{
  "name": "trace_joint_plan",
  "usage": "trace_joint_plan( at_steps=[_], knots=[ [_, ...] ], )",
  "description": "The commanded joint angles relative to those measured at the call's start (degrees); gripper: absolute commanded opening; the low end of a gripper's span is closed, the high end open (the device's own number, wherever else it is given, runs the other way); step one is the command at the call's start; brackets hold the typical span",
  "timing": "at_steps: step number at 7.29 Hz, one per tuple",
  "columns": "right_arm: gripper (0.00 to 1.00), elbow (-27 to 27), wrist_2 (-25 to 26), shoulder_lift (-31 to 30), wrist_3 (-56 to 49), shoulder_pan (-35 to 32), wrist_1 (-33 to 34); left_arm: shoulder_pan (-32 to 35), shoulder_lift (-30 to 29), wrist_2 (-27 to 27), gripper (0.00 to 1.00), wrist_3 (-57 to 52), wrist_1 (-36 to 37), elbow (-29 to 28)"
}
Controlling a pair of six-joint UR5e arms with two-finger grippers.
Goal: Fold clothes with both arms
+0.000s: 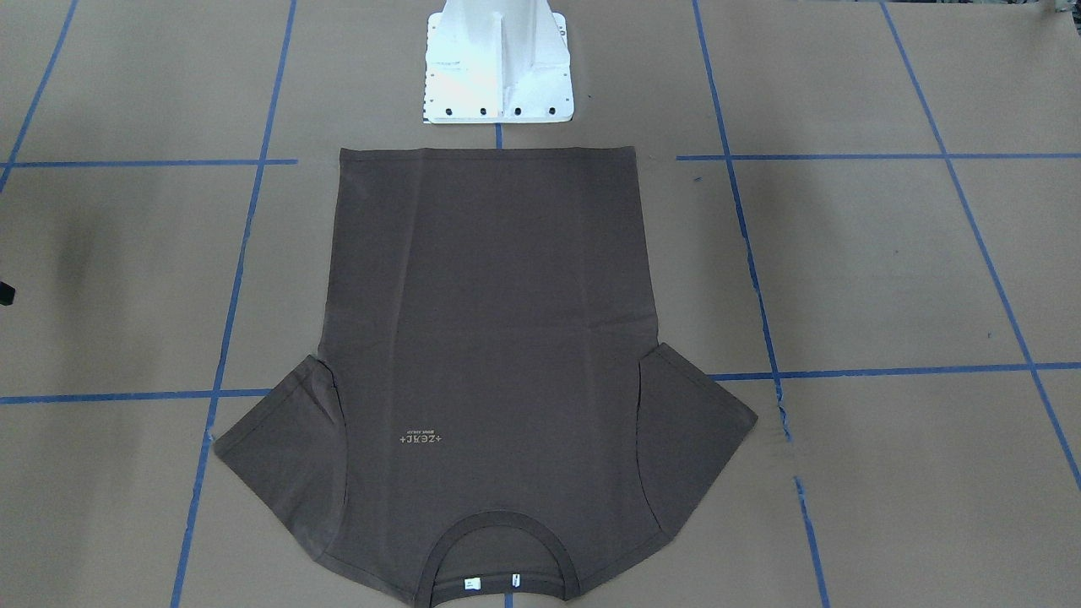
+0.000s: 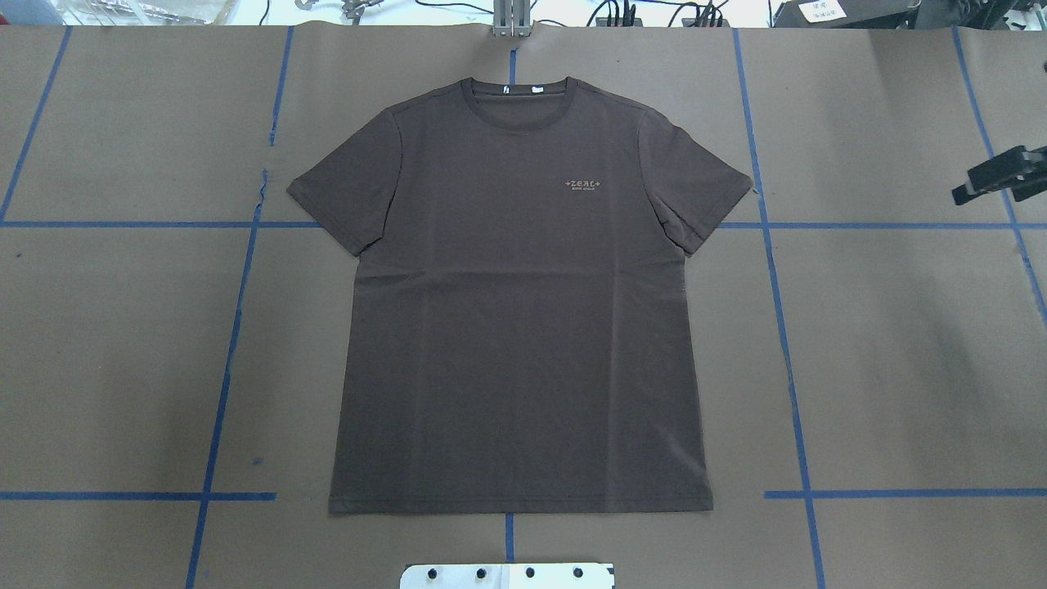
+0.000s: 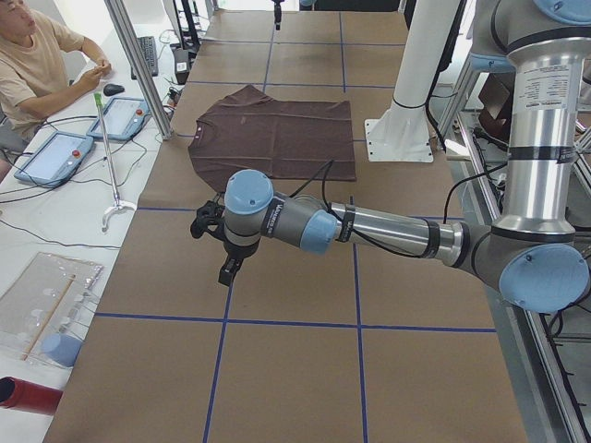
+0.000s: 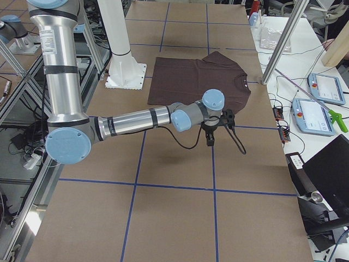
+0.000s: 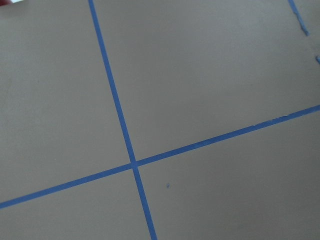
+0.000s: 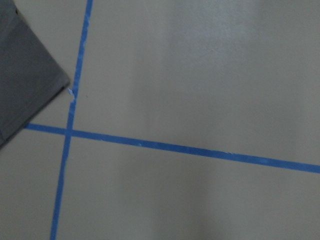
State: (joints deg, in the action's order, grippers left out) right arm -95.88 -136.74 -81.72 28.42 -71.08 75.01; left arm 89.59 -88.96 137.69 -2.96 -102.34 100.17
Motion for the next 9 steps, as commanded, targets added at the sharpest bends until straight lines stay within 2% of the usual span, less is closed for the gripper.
trace_joint_plan(
  at_steps=[1, 2, 3, 4, 6, 8, 9],
  knots=[
    [1.00, 11.7, 5.1, 16.2, 15.4, 7.9, -1.5, 0.0, 0.1, 1.1, 1.00, -0.2, -1.4, -0.2],
    [0.99, 18.5, 8.7, 21.0, 21.1, 9.8, -4.8, 0.0, 0.2, 1.1, 1.00, -0.3, -1.5, -0.1],
    [0.96, 24.5, 13.3, 23.3, 32.7, 12.2, -12.6, 0.0, 0.2, 1.2, 1.00, -0.2, -1.5, -0.1],
    [0.91, 28.0, 14.8, 24.5, 39.5, 13.7, -17.3, 0.0, 0.1, 1.2, 1.00, -0.2, -1.5, -0.5],
    [0.87, 30.2, 16.6, 24.7, 40.0, 16.7, -17.3, 0.0, 0.2, 1.1, 1.00, -0.2, -3.0, -0.9],
    [0.82, 30.3, 16.7, 24.1, 39.9, 16.8, -17.3, 0.0, 0.2, 1.1, 1.00, -0.2, -3.1, -0.9],
    [0.75, 30.4, 16.8, 23.3, 39.8, 16.9, -17.3, 0.0, 0.2, 1.1, 1.00, -0.2, -3.1, -0.9]
  ],
)
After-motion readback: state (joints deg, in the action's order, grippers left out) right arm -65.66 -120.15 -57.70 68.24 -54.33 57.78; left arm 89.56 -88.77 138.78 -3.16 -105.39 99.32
